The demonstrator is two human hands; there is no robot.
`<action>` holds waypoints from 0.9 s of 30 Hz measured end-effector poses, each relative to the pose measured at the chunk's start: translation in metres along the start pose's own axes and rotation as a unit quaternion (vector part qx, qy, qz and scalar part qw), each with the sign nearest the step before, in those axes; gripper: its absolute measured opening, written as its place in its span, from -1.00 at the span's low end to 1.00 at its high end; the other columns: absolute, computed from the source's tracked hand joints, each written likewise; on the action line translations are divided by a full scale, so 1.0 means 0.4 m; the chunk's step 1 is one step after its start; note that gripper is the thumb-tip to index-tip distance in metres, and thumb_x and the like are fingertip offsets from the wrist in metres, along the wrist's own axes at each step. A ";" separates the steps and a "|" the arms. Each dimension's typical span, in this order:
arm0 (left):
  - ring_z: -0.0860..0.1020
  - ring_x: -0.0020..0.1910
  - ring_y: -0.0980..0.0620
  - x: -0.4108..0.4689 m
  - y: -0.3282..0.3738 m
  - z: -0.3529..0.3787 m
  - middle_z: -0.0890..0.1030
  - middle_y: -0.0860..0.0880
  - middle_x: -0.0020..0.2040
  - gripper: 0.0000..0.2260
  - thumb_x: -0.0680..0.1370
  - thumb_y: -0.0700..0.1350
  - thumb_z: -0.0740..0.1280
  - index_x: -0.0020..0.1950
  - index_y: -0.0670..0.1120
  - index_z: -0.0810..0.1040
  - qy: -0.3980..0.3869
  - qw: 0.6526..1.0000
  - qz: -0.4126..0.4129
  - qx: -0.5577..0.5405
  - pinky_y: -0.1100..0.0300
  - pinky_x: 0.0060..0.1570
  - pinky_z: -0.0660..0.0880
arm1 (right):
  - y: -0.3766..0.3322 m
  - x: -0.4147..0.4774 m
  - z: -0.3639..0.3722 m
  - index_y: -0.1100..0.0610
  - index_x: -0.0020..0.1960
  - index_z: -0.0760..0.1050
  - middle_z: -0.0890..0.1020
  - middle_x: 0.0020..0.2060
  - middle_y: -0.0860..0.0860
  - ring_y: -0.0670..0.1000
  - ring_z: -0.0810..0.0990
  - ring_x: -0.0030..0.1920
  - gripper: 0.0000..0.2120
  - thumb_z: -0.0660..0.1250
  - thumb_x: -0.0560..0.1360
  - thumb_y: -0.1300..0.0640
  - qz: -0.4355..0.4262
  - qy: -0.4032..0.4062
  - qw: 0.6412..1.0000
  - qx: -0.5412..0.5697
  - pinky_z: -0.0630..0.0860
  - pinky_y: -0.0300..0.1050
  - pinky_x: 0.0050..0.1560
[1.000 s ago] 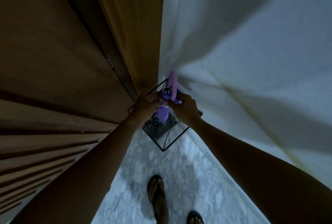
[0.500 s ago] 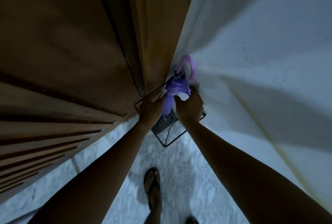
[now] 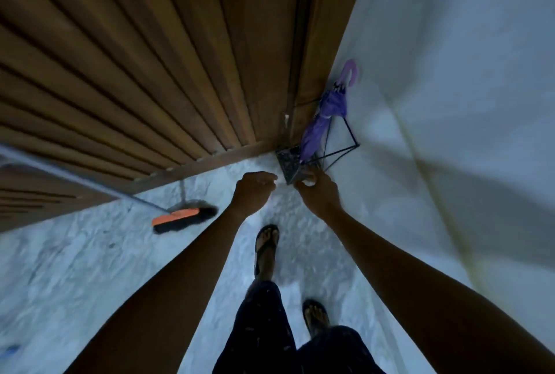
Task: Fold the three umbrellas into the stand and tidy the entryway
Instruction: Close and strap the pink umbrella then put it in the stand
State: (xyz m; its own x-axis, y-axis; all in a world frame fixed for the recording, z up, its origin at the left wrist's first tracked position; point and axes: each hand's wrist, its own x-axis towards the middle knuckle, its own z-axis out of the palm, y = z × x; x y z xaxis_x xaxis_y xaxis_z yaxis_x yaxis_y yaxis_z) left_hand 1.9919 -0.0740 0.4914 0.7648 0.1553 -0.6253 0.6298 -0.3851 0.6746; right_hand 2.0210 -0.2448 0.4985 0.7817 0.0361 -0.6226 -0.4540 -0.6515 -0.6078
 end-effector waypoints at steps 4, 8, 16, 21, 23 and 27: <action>0.61 0.07 0.03 -0.291 -0.109 0.004 0.67 -0.07 0.16 -0.82 0.56 -0.30 0.37 0.10 -0.10 0.69 0.088 0.995 -0.009 -0.036 0.46 -0.11 0.51 | 0.049 -0.214 0.058 0.06 0.15 0.61 0.67 0.10 0.07 0.11 0.64 0.12 -0.78 0.46 0.52 0.11 -0.060 -0.048 0.996 0.037 0.48 -0.16 0.10; 0.59 0.13 0.02 -0.603 -0.226 0.013 0.65 -0.02 0.10 -0.79 0.56 -0.26 0.38 0.17 -0.12 0.68 0.231 0.969 -0.022 -0.083 0.24 0.13 0.47 | 0.076 -0.420 0.144 0.01 0.13 0.62 0.67 0.08 0.01 0.01 0.64 -0.01 -0.81 0.46 0.52 0.12 -0.123 -0.120 0.984 0.035 0.55 -0.13 0.03; 0.62 0.16 0.00 -1.337 -0.552 0.077 0.69 -0.02 0.17 -0.79 0.57 -0.21 0.37 0.16 -0.05 0.69 0.432 0.871 -0.146 -0.184 0.22 0.08 0.52 | 0.166 -0.996 0.412 -0.04 0.19 0.59 0.65 0.11 -0.05 -0.01 0.64 0.00 -0.76 0.43 0.53 0.06 -0.242 -0.334 0.905 -0.105 0.54 -0.20 -0.13; 0.60 0.14 0.05 -1.747 -0.781 0.269 0.68 -0.01 0.14 -0.80 0.56 -0.23 0.37 0.14 -0.04 0.69 0.535 0.767 -0.203 -0.290 0.34 -0.06 0.45 | 0.302 -1.347 0.575 -0.03 0.22 0.58 0.64 0.12 -0.03 -0.03 0.63 0.01 -0.74 0.42 0.54 0.07 -0.298 -0.429 0.830 -0.193 0.49 -0.24 -0.19; 0.60 0.15 0.06 -1.908 -0.870 0.350 0.68 -0.01 0.15 -0.80 0.56 -0.22 0.39 0.13 -0.03 0.69 0.564 0.730 -0.224 -0.315 0.31 0.04 0.44 | 0.377 -1.496 0.650 -0.02 0.22 0.58 0.65 0.14 0.00 0.00 0.62 0.05 -0.74 0.43 0.54 0.08 -0.315 -0.460 0.801 -0.218 0.51 -0.16 -0.05; 0.61 0.13 0.09 -2.233 -1.057 0.513 0.68 0.04 0.14 -0.79 0.54 -0.20 0.39 0.12 0.00 0.70 0.606 0.674 -0.280 -0.317 0.28 0.09 0.43 | 0.563 -1.820 0.802 -0.02 0.22 0.57 0.65 0.15 0.02 0.02 0.63 0.08 -0.72 0.44 0.53 0.09 -0.331 -0.535 0.729 -0.270 0.49 -0.14 -0.01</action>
State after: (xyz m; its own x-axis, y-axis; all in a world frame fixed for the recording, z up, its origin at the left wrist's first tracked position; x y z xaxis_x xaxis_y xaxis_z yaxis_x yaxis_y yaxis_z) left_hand 1.0145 -0.2366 0.6840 -0.3095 0.8913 -0.3313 0.5039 0.4492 0.7378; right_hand 1.2125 -0.1747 0.6566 -0.1588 0.8604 -0.4842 0.3313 -0.4156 -0.8471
